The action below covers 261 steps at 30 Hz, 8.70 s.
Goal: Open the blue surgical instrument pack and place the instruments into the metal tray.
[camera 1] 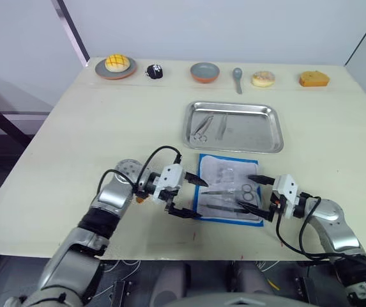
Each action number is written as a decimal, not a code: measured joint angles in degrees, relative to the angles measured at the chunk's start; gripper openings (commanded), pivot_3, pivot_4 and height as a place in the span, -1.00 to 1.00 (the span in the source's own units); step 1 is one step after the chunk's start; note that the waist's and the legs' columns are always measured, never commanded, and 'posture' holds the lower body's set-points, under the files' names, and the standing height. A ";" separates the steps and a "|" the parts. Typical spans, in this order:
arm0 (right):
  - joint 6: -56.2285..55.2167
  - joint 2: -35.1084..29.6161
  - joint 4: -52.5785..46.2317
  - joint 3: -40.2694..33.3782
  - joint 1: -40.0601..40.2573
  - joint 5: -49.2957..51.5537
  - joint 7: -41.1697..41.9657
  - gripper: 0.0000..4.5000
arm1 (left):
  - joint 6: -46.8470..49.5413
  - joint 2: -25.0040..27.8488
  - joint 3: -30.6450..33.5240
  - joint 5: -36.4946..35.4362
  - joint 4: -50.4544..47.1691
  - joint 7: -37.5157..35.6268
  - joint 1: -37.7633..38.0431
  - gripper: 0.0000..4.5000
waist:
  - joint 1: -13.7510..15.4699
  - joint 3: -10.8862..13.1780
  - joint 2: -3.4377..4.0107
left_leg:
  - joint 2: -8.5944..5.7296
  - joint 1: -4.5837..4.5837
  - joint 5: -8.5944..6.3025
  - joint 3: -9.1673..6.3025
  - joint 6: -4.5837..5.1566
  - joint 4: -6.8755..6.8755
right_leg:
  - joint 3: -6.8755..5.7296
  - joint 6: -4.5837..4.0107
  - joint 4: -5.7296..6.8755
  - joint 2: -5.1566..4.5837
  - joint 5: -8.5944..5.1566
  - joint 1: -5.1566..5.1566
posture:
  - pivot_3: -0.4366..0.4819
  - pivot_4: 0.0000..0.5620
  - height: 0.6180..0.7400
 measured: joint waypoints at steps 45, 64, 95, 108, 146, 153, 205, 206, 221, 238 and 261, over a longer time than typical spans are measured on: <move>4.15 -1.38 -4.86 -1.63 3.31 1.41 -1.55 1.00 | -8.23 -5.62 -1.57 4.49 14.42 1.60 -1.25 0.97 | 0.15 -1.41 2.20 | -0.09 1.13 -0.27 0.03 0.46 -0.20 | 0.17 0.09 -0.45 -0.05 -0.13 1.26 | -0.05 -0.47 1.00; 15.53 -15.90 -23.03 -15.40 10.38 18.10 7.93 1.00 | -10.36 -7.69 -1.12 4.49 16.53 1.47 -1.66 0.97 | 1.19 -1.25 2.79 | -0.21 0.99 -0.30 -0.03 0.51 -0.22 | 0.26 0.24 -0.79 -0.21 -0.20 1.33 | -0.05 -0.47 1.00; 24.81 -22.19 -33.64 -25.24 11.34 20.58 7.33 1.00 | -11.49 -8.36 -0.91 4.49 18.17 0.52 -2.19 0.97 | 1.22 -1.25 2.78 | -0.19 1.06 -0.32 -0.07 0.53 -0.54 | 0.16 0.14 -1.16 -0.33 -0.31 1.45 | -0.05 -0.47 1.00; 29.27 -17.58 -31.12 -1.66 -3.52 6.79 -0.28 1.00 | -11.23 -9.15 -0.72 4.82 18.57 0.50 -2.41 0.97 | 1.37 -1.21 2.76 | -0.29 1.04 -0.31 -0.22 0.54 -0.55 | -0.05 0.11 -1.21 -0.49 -0.36 1.43 | -0.05 -0.47 1.00; 30.62 -12.49 -14.44 9.55 -14.11 -6.73 4.65 1.00 | -10.17 -9.55 -0.60 5.04 16.95 1.65 -1.49 0.97 | 1.18 -1.21 2.77 | -0.84 0.97 -0.30 -0.75 0.55 -0.57 | -0.41 0.34 -1.23 -0.98 -0.42 1.52 | -0.05 -0.47 1.00; 30.70 -12.18 -14.44 9.62 -14.11 -7.12 4.87 0.41 | -10.08 -9.56 -0.60 5.05 16.83 1.70 -1.46 1.00 | 1.18 -1.21 2.77 | -0.84 0.96 -0.30 -0.76 0.55 -0.58 | -0.41 0.33 -1.23 -1.00 -0.44 1.51 | -0.05 -0.47 1.00; 43.33 -18.17 -26.16 14.02 -17.46 -10.54 7.03 -0.96 | -9.21 -9.85 -0.54 5.04 15.60 2.31 -0.79 1.00 | 1.25 -1.14 2.84 | -1.16 0.84 -0.29 -1.37 0.53 -0.98 | -0.79 0.78 -1.60 -1.46 -0.50 1.52 | -0.05 -0.47 1.00; 43.42 -18.25 -26.46 14.05 -17.52 -10.56 7.07 -0.96 | -9.22 -9.85 -0.54 5.04 15.60 2.31 -0.79 1.00 | 1.25 -1.14 2.84 | -1.16 0.84 -0.29 -1.37 0.52 -0.98 | -0.79 0.79 -1.60 -1.46 -0.50 1.52 | -0.05 -0.47 1.00; 48.34 -21.40 -29.52 15.79 -21.05 -11.51 8.38 -0.96 | -9.22 -10.07 -0.54 5.04 15.60 2.31 -0.82 1.00 | 1.28 -1.07 2.92 | -1.20 0.77 -0.29 -1.45 0.51 -1.00 | -0.92 0.86 -1.68 -1.52 -0.50 1.53 | -0.05 -0.47 1.00; 43.76 -31.57 -31.03 6.84 -12.24 -7.07 10.18 -0.96 | -9.21 -10.73 -0.58 5.25 15.61 2.32 -1.08 1.00 | 1.38 -0.95 3.02 | -1.43 0.58 -0.28 -1.66 0.48 -1.06 | -1.21 1.04 -1.92 -1.82 -0.45 1.58 | -0.05 -0.47 1.00; 54.56 -23.28 -28.71 -13.45 -12.84 9.23 -1.41 -0.96 | -9.24 -11.33 -0.65 5.39 15.83 2.37 -1.41 1.00 | 1.47 -0.72 3.11 | -1.64 0.52 -0.27 -2.00 0.48 -1.11 | -1.35 1.12 -2.00 -2.06 -0.48 1.73 | -0.05 -0.47 1.00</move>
